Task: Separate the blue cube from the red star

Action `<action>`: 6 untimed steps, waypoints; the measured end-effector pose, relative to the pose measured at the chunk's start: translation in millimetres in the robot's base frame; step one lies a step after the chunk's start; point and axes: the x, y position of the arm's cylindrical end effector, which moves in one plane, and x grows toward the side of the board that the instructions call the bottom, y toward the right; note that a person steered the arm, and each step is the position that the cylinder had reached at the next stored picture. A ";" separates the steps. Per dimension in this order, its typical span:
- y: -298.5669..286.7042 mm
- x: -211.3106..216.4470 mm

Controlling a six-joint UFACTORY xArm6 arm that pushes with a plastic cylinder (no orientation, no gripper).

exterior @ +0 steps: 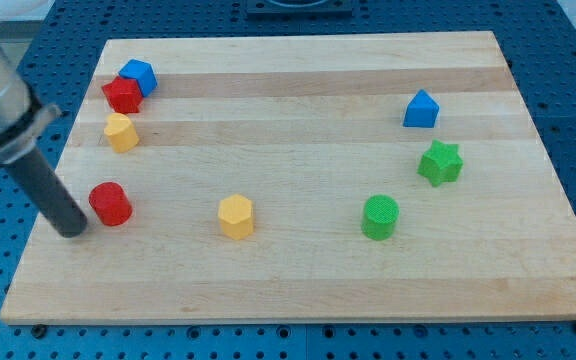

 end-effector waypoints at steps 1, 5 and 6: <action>20.3 -9.0; -45.5 -127.6; -44.5 -179.1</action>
